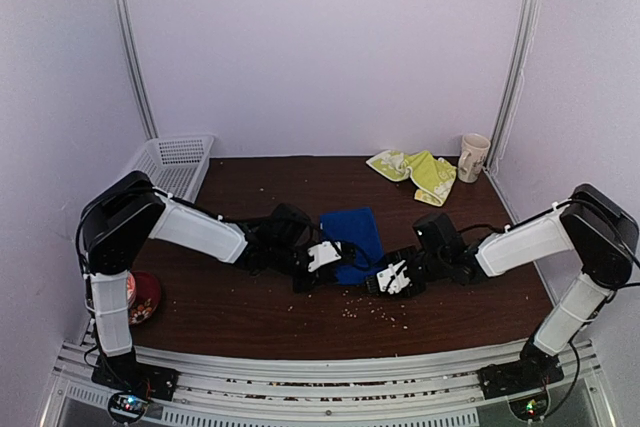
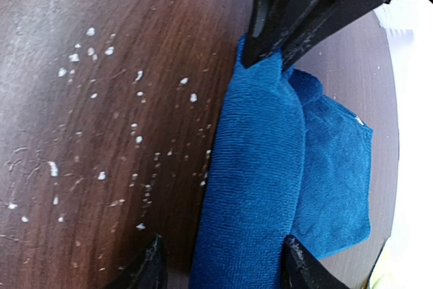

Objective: Roll the towels
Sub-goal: Roll the towel at the center of the board.

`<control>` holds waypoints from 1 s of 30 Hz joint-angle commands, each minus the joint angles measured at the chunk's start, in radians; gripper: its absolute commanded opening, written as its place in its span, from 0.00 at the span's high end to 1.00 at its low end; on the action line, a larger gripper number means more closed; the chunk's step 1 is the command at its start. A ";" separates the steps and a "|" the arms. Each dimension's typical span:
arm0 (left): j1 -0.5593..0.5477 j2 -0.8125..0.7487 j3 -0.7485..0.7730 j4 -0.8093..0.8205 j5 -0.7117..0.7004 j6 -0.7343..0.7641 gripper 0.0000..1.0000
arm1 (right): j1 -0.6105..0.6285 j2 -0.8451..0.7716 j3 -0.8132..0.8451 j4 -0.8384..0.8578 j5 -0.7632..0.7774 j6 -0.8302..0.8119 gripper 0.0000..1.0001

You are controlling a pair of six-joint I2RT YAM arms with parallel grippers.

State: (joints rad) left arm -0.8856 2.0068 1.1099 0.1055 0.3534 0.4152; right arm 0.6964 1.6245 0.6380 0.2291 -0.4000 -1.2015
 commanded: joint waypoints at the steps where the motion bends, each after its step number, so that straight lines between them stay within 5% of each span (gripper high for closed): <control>1: 0.008 0.045 0.006 -0.071 0.012 -0.018 1.00 | 0.007 -0.053 -0.025 0.017 -0.021 -0.018 0.42; 14: 0.010 0.056 0.019 -0.084 0.016 -0.019 1.00 | 0.008 -0.051 -0.018 -0.002 -0.042 -0.017 0.42; 23: 0.014 0.058 0.018 -0.084 0.023 -0.023 1.00 | 0.015 0.009 0.018 -0.026 0.012 0.015 0.51; 30: 0.015 0.055 0.015 -0.082 0.028 -0.020 1.00 | 0.026 0.054 0.070 -0.047 0.078 0.076 0.76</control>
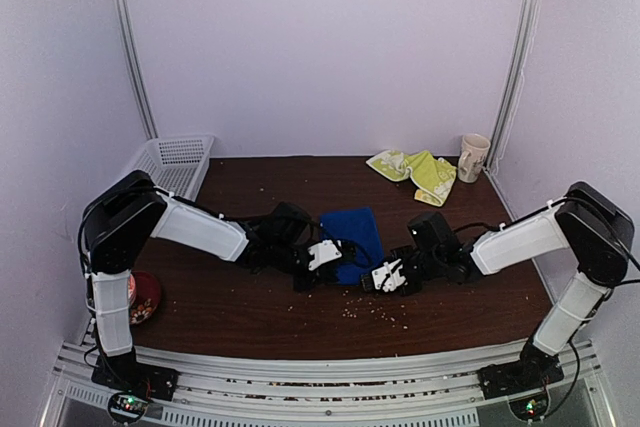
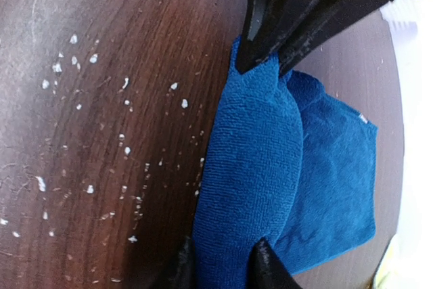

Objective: Roll the towels
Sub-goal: Roll the towel at the center of the board.

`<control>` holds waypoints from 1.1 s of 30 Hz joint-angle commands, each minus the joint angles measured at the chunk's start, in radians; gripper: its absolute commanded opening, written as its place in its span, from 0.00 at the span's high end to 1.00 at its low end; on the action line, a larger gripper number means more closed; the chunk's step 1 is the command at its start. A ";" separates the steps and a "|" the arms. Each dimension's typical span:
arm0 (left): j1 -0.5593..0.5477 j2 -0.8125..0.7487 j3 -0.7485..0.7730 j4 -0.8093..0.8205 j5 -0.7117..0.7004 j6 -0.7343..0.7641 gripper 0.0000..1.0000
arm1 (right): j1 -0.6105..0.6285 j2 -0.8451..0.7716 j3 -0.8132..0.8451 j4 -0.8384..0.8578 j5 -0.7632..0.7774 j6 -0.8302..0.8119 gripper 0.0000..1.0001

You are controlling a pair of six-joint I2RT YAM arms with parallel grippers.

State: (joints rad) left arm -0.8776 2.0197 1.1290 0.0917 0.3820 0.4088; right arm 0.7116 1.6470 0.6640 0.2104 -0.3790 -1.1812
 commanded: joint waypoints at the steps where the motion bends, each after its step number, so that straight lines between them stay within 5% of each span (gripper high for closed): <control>1: 0.006 0.040 -0.007 -0.066 -0.001 -0.013 1.00 | 0.012 0.038 0.057 -0.041 0.064 0.065 0.82; 6: 0.006 0.011 -0.036 -0.042 -0.014 -0.020 0.97 | 0.012 0.060 0.100 -0.098 0.078 0.091 0.97; 15: 0.006 -0.102 -0.121 0.013 -0.135 -0.066 0.54 | 0.003 0.077 0.205 -0.281 0.034 0.103 1.00; 22: -0.004 -0.206 -0.207 0.106 -0.236 -0.075 0.38 | -0.042 0.090 0.285 -0.452 -0.082 0.105 1.00; 33: -0.088 -0.219 -0.240 0.217 -0.311 0.058 0.28 | -0.091 0.174 0.425 -0.649 -0.192 0.164 1.00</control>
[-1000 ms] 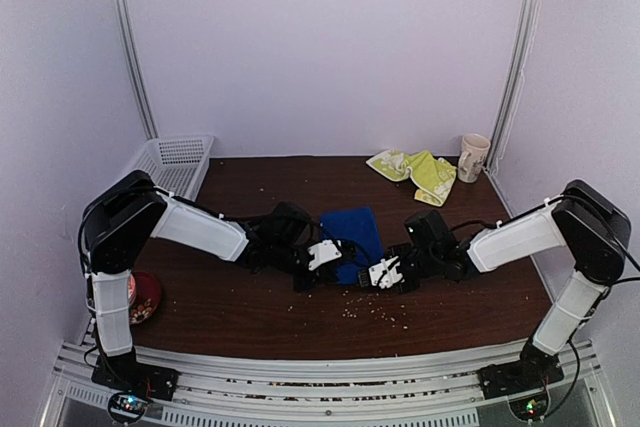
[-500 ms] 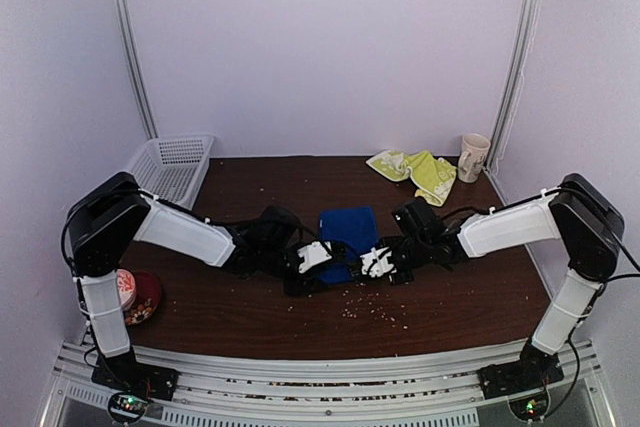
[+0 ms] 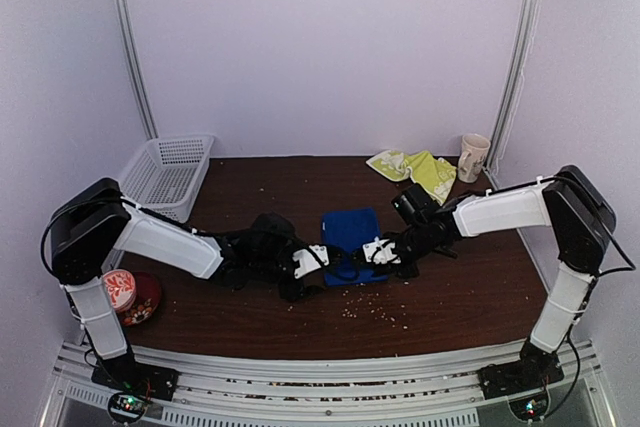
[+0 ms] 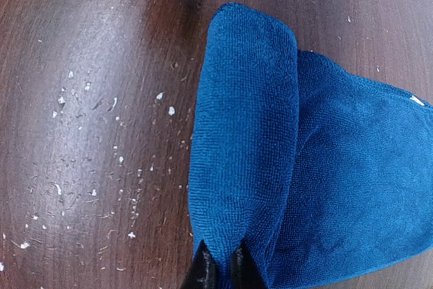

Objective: Roll the towels
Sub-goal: Roll the towel at the center of the board.

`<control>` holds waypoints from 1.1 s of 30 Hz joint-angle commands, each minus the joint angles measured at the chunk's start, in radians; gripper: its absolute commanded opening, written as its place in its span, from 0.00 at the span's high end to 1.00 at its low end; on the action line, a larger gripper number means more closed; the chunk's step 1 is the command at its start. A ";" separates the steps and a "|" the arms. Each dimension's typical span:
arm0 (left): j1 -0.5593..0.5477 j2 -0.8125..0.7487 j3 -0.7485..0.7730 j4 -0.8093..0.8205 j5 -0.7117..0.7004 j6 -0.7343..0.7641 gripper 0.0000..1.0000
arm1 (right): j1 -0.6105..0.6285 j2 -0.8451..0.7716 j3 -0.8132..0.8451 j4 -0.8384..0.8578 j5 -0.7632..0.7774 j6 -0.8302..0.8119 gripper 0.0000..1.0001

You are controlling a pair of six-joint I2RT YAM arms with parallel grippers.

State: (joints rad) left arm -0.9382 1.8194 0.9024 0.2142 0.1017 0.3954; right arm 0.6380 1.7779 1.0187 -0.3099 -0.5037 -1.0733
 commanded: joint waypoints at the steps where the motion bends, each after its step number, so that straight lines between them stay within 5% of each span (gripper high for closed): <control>1: -0.033 -0.011 -0.010 0.098 -0.032 0.083 0.28 | -0.026 0.054 0.089 -0.144 -0.085 0.065 1.00; 17: -0.062 0.113 0.016 0.233 -0.126 0.174 0.28 | -0.098 0.214 0.305 -0.429 -0.218 0.107 1.00; 27: -0.062 0.131 0.018 0.263 -0.069 0.210 0.33 | -0.124 0.285 0.384 -0.540 -0.278 0.091 1.00; 33: -0.060 0.170 0.064 0.217 -0.063 0.243 0.47 | -0.124 0.318 0.420 -0.594 -0.292 0.071 1.00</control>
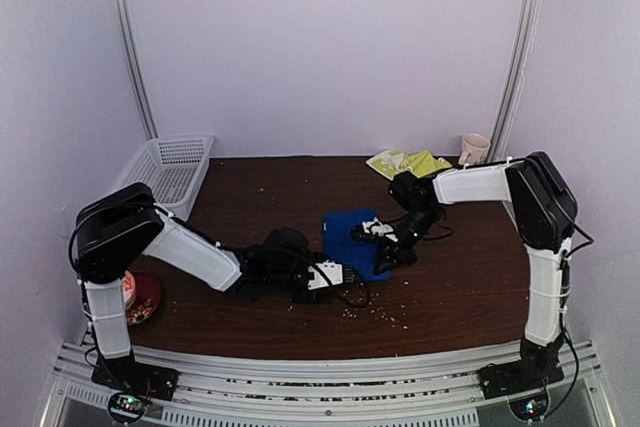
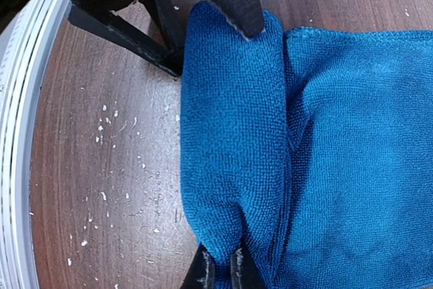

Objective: Roll the towels
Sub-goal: Roll the towel at the center of the board.

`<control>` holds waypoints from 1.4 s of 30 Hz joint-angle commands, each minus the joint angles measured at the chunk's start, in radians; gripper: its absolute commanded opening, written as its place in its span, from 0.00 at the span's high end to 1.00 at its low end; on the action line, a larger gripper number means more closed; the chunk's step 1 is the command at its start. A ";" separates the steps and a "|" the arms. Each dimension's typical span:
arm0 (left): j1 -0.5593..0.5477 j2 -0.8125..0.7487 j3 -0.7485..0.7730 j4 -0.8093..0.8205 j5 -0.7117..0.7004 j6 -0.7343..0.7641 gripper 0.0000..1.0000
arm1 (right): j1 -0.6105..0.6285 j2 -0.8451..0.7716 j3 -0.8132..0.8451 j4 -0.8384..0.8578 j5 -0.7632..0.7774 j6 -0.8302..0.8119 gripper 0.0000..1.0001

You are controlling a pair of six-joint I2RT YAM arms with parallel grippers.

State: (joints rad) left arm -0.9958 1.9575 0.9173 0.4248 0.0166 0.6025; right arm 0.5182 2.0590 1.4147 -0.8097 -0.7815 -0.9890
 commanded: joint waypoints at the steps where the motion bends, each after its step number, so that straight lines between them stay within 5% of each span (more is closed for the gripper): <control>1: -0.003 0.038 0.059 -0.007 0.027 0.040 0.51 | -0.004 0.041 0.029 -0.103 -0.016 -0.017 1.00; 8: -0.003 0.036 0.080 -0.063 0.066 0.040 1.00 | -0.007 0.062 0.069 -0.180 -0.025 -0.050 1.00; 24: 0.020 -0.001 0.229 -0.494 0.339 -0.151 0.97 | -0.031 0.088 0.066 -0.332 -0.141 0.036 1.00; 42: 0.102 0.109 0.366 -0.612 0.461 -0.237 0.77 | -0.092 0.164 0.132 -0.294 -0.159 0.210 1.00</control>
State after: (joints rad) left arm -0.9043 2.0346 1.2591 -0.1410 0.4564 0.3923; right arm 0.4397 2.1811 1.5078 -1.1103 -0.9783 -0.8246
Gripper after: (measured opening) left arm 0.219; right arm 0.067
